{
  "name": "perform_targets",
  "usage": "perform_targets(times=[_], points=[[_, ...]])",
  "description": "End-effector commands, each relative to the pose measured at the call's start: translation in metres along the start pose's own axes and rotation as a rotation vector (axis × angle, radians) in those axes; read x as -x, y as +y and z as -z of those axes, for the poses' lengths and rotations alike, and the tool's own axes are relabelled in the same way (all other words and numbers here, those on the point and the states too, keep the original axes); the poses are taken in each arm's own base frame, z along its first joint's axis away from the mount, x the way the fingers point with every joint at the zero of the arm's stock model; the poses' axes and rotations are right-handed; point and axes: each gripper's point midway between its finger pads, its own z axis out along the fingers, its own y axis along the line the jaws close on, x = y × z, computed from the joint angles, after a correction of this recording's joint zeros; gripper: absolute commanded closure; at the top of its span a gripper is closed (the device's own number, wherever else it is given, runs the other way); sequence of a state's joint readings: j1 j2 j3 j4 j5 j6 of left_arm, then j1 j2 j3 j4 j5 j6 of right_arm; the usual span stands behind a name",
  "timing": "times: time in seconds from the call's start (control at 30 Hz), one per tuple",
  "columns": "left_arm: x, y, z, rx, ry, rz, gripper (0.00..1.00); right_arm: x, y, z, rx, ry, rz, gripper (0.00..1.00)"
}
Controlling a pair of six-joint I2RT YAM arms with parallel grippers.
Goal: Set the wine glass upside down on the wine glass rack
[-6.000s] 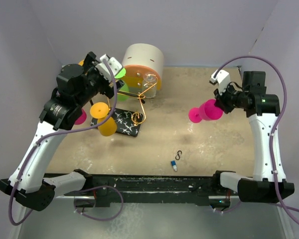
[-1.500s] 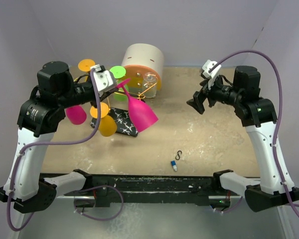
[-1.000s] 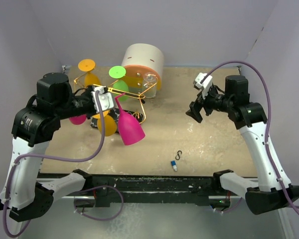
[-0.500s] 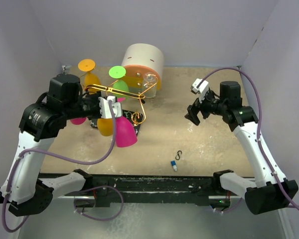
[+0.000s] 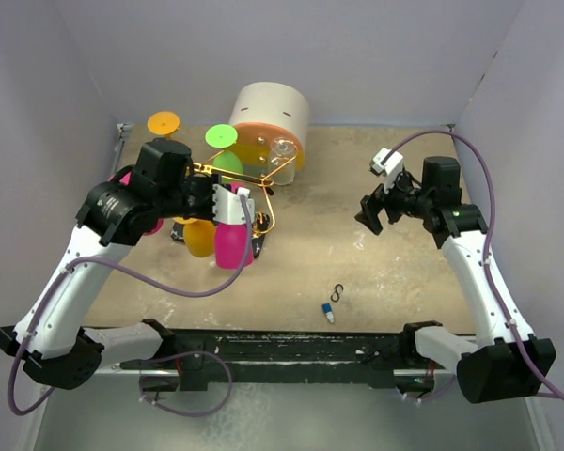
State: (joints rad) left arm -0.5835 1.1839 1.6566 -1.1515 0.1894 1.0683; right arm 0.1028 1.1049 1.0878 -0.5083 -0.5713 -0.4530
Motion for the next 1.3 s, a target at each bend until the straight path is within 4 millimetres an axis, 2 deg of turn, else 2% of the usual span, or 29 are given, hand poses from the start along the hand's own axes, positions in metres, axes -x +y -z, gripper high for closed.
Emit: perform_targets(times=[0.0,0.33,0.63,0.83,1.07,1.27], points=[[0.006,0.021,-0.01,0.08,0.005,-0.067,1.0,0.014,-0.003,0.005,-0.011,-0.061,0.019,0.02],[0.009,0.026,-0.032,0.155,0.042,-0.116,1.0,0.007,-0.007,0.002,-0.011,-0.043,-0.001,0.02],[0.028,0.026,-0.041,0.188,-0.039,-0.133,1.0,0.003,-0.009,0.001,-0.016,-0.034,-0.011,0.02],[0.036,0.027,-0.043,0.208,-0.065,-0.151,1.0,0.001,-0.009,0.002,-0.019,-0.035,-0.013,0.02],[0.045,0.017,-0.043,0.178,-0.114,-0.16,1.0,0.0,-0.011,0.002,-0.02,-0.032,-0.019,0.02],[0.052,0.016,-0.045,0.176,-0.144,-0.167,1.0,-0.001,-0.012,0.002,-0.014,-0.028,-0.029,0.02]])
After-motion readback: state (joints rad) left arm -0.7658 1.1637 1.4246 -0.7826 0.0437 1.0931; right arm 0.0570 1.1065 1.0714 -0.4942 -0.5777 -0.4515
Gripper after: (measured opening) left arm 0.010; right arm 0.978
